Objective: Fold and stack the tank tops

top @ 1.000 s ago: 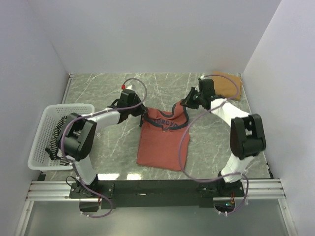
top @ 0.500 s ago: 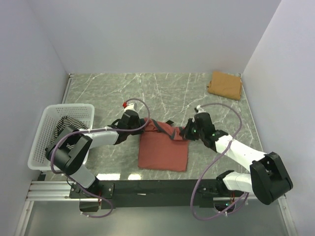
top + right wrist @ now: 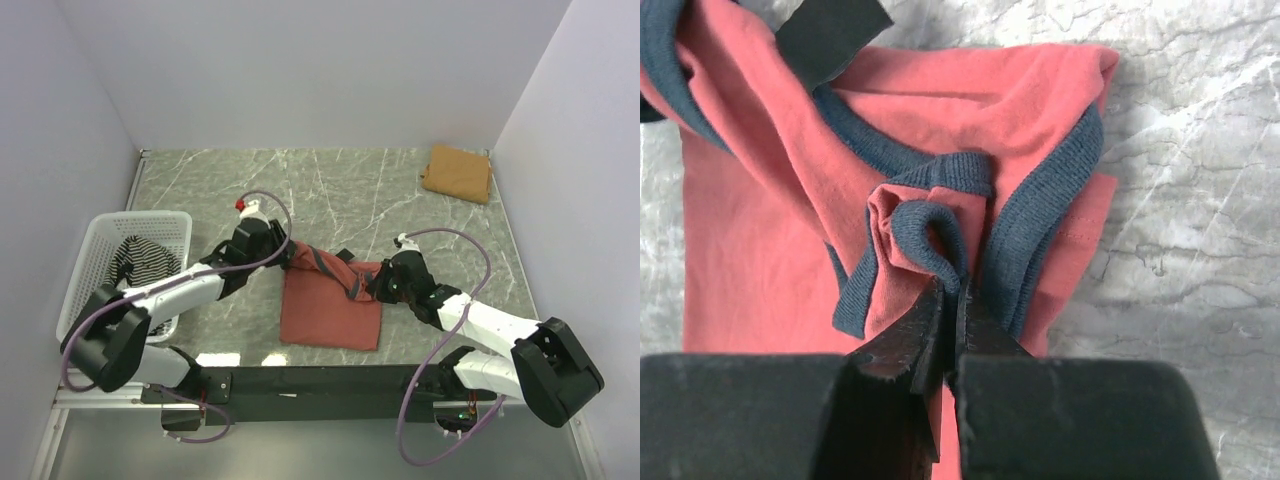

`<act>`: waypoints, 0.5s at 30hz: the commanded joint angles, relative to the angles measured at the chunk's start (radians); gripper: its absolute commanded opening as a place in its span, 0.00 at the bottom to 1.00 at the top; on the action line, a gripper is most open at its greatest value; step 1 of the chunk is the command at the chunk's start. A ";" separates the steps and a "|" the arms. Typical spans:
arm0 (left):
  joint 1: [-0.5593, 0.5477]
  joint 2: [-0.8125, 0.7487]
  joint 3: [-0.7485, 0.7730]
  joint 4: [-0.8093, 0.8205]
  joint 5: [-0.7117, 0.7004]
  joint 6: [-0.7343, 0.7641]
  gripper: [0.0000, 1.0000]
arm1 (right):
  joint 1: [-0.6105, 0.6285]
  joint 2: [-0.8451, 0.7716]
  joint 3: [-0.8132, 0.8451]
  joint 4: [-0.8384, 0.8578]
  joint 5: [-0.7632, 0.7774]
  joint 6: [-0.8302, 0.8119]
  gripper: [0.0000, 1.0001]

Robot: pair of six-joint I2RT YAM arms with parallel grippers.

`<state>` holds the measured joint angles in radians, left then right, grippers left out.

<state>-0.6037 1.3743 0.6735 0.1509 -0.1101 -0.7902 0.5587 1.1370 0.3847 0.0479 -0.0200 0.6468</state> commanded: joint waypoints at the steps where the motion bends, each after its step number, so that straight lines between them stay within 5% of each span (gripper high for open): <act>1: 0.002 -0.067 0.121 -0.147 -0.060 -0.087 0.44 | 0.013 0.013 -0.012 0.041 0.074 0.028 0.00; 7: 0.065 0.095 0.322 -0.382 -0.096 -0.159 0.44 | 0.015 0.035 -0.006 0.032 0.098 0.045 0.00; 15: 0.120 0.334 0.548 -0.553 0.050 -0.130 0.52 | 0.017 0.038 0.011 0.021 0.092 0.045 0.00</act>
<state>-0.4915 1.6958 1.1744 -0.2855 -0.1200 -0.9115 0.5671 1.1709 0.3847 0.0563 0.0406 0.6876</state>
